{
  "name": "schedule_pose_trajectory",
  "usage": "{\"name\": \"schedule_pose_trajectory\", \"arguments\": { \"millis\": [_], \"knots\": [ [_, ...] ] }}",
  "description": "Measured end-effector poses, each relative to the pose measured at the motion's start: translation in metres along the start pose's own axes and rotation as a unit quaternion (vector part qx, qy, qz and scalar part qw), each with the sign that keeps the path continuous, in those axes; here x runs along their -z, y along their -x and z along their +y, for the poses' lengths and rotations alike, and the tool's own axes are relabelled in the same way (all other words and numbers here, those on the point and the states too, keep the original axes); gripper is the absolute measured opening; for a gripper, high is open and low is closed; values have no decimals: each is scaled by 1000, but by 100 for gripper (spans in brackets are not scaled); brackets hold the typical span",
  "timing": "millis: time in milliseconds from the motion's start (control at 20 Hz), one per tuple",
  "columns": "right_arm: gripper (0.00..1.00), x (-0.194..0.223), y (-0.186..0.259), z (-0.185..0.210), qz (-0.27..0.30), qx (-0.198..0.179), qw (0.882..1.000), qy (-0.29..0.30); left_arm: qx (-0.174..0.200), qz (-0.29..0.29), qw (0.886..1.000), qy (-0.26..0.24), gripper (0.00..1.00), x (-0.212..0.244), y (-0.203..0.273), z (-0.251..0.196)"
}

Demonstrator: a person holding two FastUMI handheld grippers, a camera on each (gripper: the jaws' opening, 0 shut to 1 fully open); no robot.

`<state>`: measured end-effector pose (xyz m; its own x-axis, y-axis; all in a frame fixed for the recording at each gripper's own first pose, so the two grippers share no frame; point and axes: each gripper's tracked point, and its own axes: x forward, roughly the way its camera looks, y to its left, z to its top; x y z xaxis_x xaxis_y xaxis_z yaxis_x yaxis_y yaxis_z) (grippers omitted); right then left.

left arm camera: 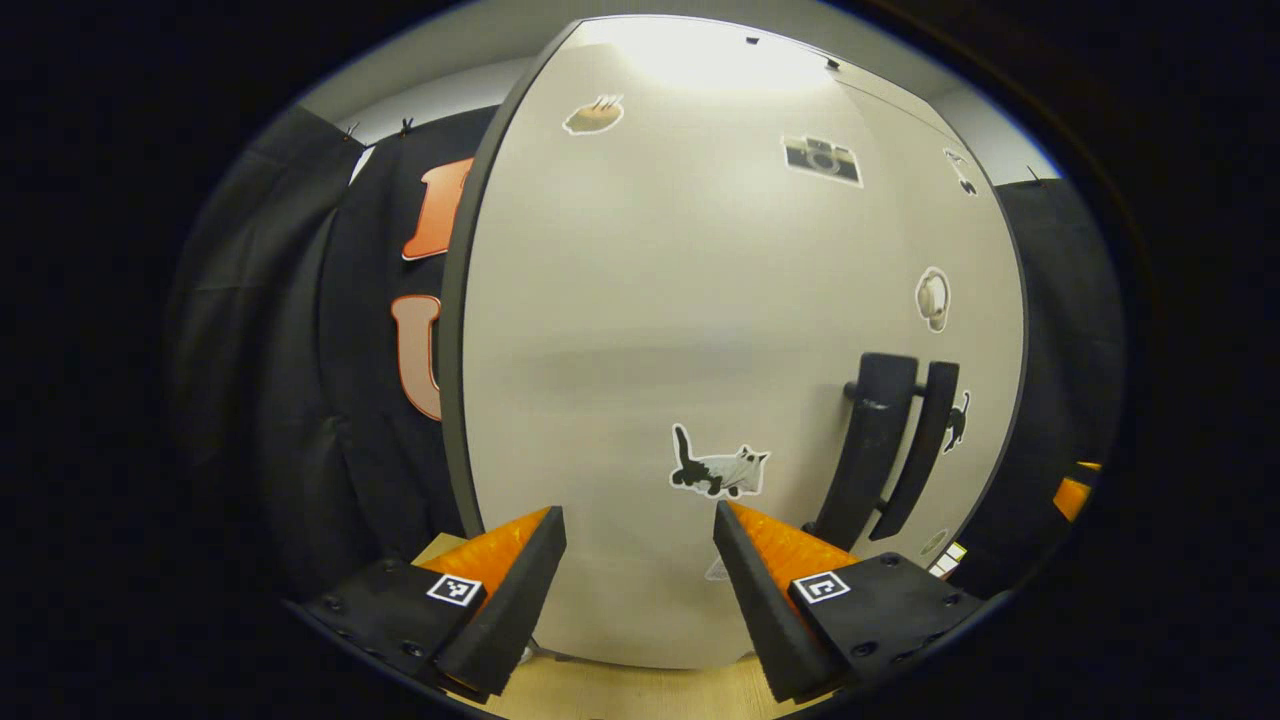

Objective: Grab one shoe with the right hand and put it into the shoe cabinet, grab the other shoe with the left hand and put it into the shoe cabinet; then close the right door with the right hand and the left door with the left hand.

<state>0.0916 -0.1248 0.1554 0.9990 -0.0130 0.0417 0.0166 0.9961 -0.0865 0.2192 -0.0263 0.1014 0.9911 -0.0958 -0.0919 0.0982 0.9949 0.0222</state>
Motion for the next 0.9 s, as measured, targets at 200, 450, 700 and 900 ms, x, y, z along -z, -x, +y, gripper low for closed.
{"name": "schedule_pose_trajectory", "arguments": {
  "millis": [200, 450, 700, 900],
  "knots": [
    [93, -43, 11, 12, -21, -25, 999, 0, -15, -22, 1000, 0, 97, -40, 53, 10],
    [92, -80, 32, 21, -42, -50, 998, -11, -42, -52, 998, -1, 96, -76, 115, 35],
    [92, -93, 43, 19, -50, -65, 996, -23, -61, -80, 995, -4, 99, -99, 148, 52],
    [92, -94, 44, 18, -50, -69, 996, -30, -64, -92, 994, 4, 96, -103, 160, 52]
  ]
}}
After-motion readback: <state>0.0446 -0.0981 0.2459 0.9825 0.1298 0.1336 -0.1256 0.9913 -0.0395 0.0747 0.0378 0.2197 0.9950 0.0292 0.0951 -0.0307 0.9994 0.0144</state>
